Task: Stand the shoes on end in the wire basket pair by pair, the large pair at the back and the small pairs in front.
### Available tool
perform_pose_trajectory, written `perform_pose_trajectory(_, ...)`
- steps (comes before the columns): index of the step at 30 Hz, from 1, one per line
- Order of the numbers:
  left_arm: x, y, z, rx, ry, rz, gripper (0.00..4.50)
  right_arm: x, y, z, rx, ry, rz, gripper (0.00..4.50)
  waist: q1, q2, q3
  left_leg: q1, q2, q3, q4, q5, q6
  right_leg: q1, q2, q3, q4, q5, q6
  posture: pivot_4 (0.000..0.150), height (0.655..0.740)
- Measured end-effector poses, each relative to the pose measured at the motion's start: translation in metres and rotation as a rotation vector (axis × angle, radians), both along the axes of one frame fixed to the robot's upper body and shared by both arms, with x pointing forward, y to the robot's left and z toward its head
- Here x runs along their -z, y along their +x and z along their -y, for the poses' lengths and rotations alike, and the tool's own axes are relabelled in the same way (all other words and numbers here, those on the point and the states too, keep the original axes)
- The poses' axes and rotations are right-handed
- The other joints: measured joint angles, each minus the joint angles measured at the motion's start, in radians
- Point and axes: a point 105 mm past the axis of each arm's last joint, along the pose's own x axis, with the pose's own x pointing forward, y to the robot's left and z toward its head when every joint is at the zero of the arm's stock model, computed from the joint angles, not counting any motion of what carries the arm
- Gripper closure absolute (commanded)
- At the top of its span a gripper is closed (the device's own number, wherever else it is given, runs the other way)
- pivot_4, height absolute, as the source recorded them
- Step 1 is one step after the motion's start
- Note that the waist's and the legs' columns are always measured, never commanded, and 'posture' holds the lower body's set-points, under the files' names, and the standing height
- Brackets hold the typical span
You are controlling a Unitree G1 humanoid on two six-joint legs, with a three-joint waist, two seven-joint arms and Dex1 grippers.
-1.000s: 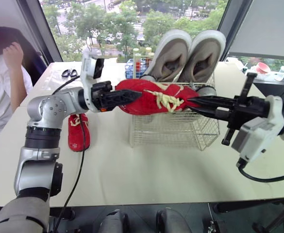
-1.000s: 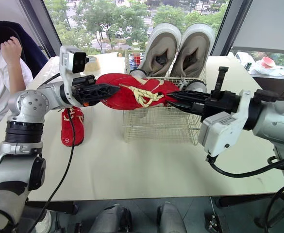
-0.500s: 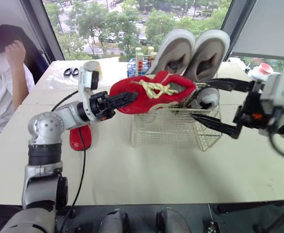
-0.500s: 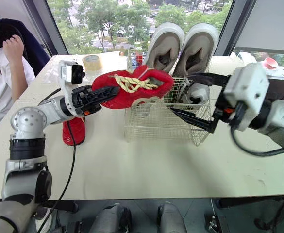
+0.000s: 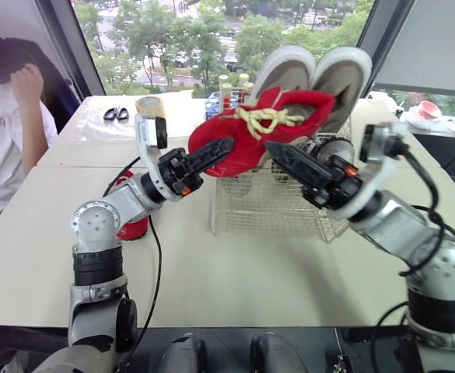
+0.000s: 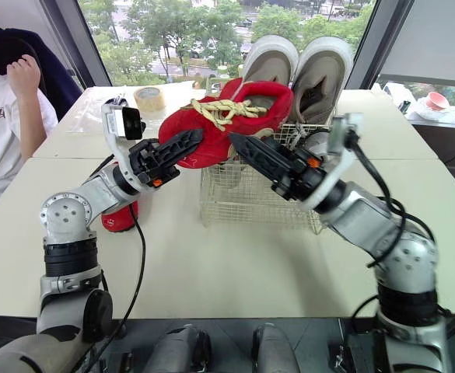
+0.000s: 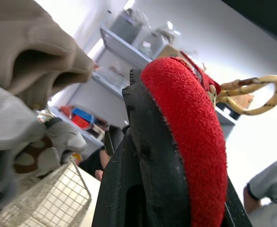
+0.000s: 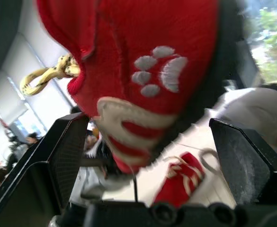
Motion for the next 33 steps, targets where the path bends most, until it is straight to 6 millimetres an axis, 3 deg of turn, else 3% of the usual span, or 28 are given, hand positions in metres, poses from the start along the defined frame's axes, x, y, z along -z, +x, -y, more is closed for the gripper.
perform_pose_trajectory(3, 0.004, -0.002, 0.003, 0.0, 0.009, -0.007, 4.31, -0.012, 0.002, -0.005, -0.011, 0.031, 0.034, 0.13, 0.001, 0.0, 0.0, 0.0, 0.0, 0.0, 0.0, -0.001, 0.001, 0.001, 0.0, 0.0, -0.002, 0.0, 0.001, 0.15, 0.74)
perform_pose_trajectory(10, 0.002, -0.002, 0.008, -0.034, -0.017, -0.021, 4.31, -0.014, 0.013, -0.001, 0.017, 0.058, 0.012, 3.26, -0.001, 0.0, 0.0, 0.0, 0.0, 0.0, 0.0, -0.001, 0.002, 0.001, 0.0, 0.0, -0.003, 0.0, 0.0, 0.15, 0.74)
perform_pose_trajectory(12, 0.001, -0.002, 0.008, -0.038, -0.022, -0.033, 3.27, -0.015, 0.014, -0.001, 0.019, 0.056, 0.012, 3.67, -0.002, 0.0, 0.0, 0.0, 0.001, 0.0, 0.0, -0.001, 0.001, 0.001, 0.0, 0.0, -0.003, 0.0, 0.0, 0.15, 0.74)
perform_pose_trajectory(14, 0.002, 0.0, 0.007, -0.055, -0.01, -0.054, 2.46, -0.014, 0.013, -0.005, 0.01, 0.032, 0.008, 3.67, -0.003, 0.0, 0.0, 0.0, 0.001, 0.0, -0.001, -0.001, 0.001, 0.001, 0.0, 0.0, -0.003, 0.0, 0.0, 0.15, 0.74)
perform_pose_trajectory(16, 0.003, 0.001, 0.006, -0.067, 0.013, -0.06, 1.38, -0.014, 0.013, -0.005, 0.012, 0.005, 0.01, 3.67, -0.004, 0.0, 0.0, 0.0, 0.001, 0.0, -0.001, -0.001, 0.001, 0.001, 0.0, 0.0, -0.003, 0.0, 0.0, 0.15, 0.74)
perform_pose_trajectory(19, 0.007, -0.003, -0.001, -0.092, 0.114, -0.025, 0.04, -0.015, 0.009, 0.007, 0.033, -0.186, 0.053, 3.67, -0.002, 0.002, 0.002, -0.001, 0.0, 0.0, -0.001, -0.001, 0.002, 0.0, 0.0, 0.0, -0.005, 0.0, -0.001, 0.15, 0.74)
perform_pose_trajectory(26, 0.034, -0.025, -0.034, -0.133, 0.404, 0.039, 0.04, -0.025, 0.009, 0.083, 0.134, -0.735, 0.168, 3.67, -0.001, 0.004, 0.003, -0.002, 0.001, 0.002, -0.003, -0.004, 0.004, -0.001, -0.001, -0.001, -0.01, -0.001, -0.001, 0.15, 0.74)
perform_pose_trajectory(29, 0.034, -0.027, -0.038, -0.128, 0.43, 0.052, 0.04, -0.017, 0.012, 0.095, 0.076, -0.93, 0.274, 3.67, -0.003, 0.004, 0.004, -0.002, 0.001, 0.002, -0.003, -0.004, 0.004, -0.002, -0.003, -0.001, -0.011, -0.001, -0.001, 0.15, 0.74)
perform_pose_trajectory(33, 0.033, -0.027, -0.042, -0.153, 0.458, 0.069, 0.04, 0.016, 0.021, 0.098, -0.051, -1.073, 0.314, 3.67, -0.009, 0.004, 0.006, -0.003, 0.001, 0.002, -0.003, -0.004, 0.004, -0.003, -0.004, -0.001, -0.01, -0.001, -0.001, 0.15, 0.74)
